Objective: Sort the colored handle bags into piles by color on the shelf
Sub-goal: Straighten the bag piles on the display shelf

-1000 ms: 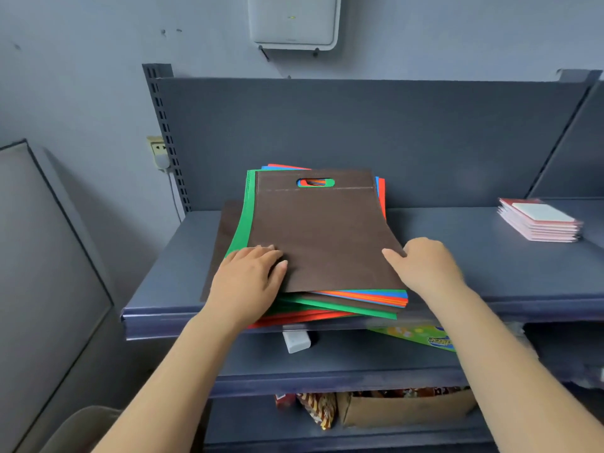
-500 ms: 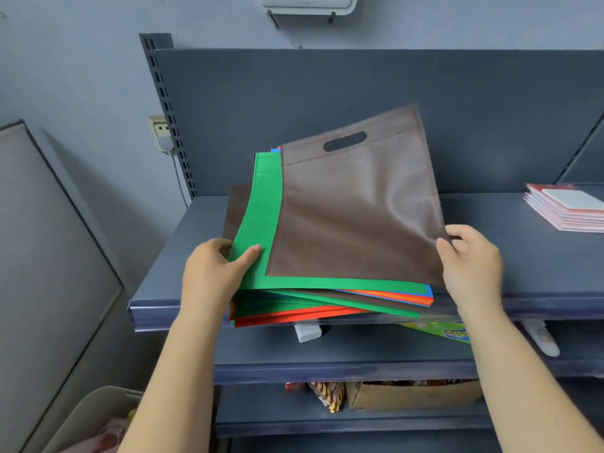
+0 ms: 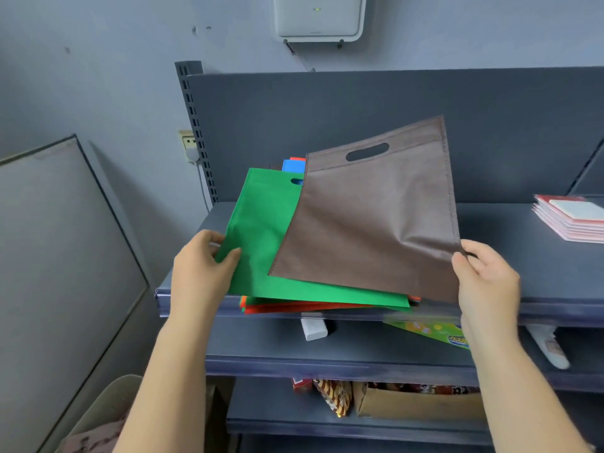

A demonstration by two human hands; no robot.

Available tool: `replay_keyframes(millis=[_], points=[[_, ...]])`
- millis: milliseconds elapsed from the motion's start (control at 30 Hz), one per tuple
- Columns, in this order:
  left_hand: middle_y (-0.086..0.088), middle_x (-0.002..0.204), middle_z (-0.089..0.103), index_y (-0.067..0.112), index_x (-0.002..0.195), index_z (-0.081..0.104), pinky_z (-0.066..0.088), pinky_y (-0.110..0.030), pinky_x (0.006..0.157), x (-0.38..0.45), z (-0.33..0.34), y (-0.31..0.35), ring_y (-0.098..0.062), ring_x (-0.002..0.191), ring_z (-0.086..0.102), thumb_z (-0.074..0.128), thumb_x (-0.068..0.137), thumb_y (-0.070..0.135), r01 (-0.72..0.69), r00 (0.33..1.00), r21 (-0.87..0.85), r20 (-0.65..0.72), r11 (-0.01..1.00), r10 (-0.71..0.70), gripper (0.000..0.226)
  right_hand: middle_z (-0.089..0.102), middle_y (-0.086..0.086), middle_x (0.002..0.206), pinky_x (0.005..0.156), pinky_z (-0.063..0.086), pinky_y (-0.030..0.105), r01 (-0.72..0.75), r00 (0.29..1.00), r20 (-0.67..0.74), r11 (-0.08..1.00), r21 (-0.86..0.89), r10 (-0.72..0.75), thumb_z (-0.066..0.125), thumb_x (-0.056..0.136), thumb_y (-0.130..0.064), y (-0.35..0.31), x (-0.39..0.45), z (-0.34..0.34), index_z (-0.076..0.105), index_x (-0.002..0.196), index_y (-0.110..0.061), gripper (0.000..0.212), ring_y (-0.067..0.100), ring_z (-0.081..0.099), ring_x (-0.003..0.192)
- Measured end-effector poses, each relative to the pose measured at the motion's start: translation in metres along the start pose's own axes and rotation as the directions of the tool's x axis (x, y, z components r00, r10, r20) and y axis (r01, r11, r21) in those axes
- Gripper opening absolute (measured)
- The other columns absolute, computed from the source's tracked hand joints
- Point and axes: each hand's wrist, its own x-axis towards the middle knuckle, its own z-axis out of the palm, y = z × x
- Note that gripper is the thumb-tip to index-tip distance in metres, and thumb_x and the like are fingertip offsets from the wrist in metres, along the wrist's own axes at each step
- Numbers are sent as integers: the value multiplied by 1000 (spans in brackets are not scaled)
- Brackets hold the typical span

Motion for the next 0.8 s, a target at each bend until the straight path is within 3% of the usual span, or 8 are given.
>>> replay_keyframes(millis=[100, 167, 200, 333, 500, 667, 800], points=[[-11, 94, 70, 5, 107, 67, 44, -21, 54, -18, -15, -2, -14, 66, 60, 69, 82, 11, 48, 999, -18, -5, 999, -48, 26, 61, -24, 92, 78, 40, 15, -6, 998, 58, 999, 49, 3, 56, 92, -11, -5, -11, -8, 62, 98, -36, 27, -12, 58, 89], [-7, 88, 69, 2, 110, 68, 39, -10, 36, -35, -25, -6, 1, 52, 55, 69, 83, 7, 83, 997, -44, 1, 996, -83, 28, 60, -24, 94, 81, 40, 16, -15, 994, 110, 996, 83, 6, 55, 93, -11, -7, -19, -15, 62, 94, -39, 29, -9, 56, 96], [-5, 85, 67, 2, 111, 68, 37, -7, 35, -45, -30, -8, 4, 50, 53, 69, 83, 7, 96, 995, -42, -5, 995, -96, 28, 61, -24, 96, 83, 40, 18, -25, 990, 140, 995, 101, 11, 55, 93, -10, -8, -24, -18, 63, 92, -40, 31, -8, 56, 98], [-9, 97, 70, 8, 113, 68, 49, -21, 65, -87, -54, -15, -9, 70, 59, 67, 84, 7, 118, 991, 30, -67, 993, -116, 29, 67, -11, 107, 93, 43, 29, -72, 964, 265, 986, 148, 30, 55, 94, -8, -10, -46, -32, 65, 90, -42, 35, 6, 61, 105], [6, 84, 68, 18, 105, 70, 43, -14, 59, -155, -92, -20, 5, 75, 59, 65, 85, 4, 136, 961, -51, -236, 989, -145, 25, 69, -15, 102, 86, 42, 20, -204, 904, 416, 952, 229, 94, 54, 94, -4, -12, -87, -43, 66, 90, -39, 37, -1, 62, 99], [2, 83, 74, 32, 88, 70, 54, -31, 69, -231, -137, -35, -18, 75, 70, 63, 87, 4, 108, 878, -367, -400, 924, -262, 28, 74, -13, 83, 64, 56, 21, -440, 765, 609, 861, 257, 209, 47, 96, 0, -20, -143, -43, 66, 92, -27, 33, 0, 69, 75], [1, 83, 75, 24, 92, 70, 55, -20, 61, -290, -176, -43, -11, 70, 69, 57, 91, 2, 21, 776, -576, -506, 817, -377, 25, 75, -8, 84, 61, 56, 17, -599, 600, 754, 774, 205, 266, 43, 97, 0, -32, -185, -41, 66, 103, -20, 31, 3, 70, 74]])
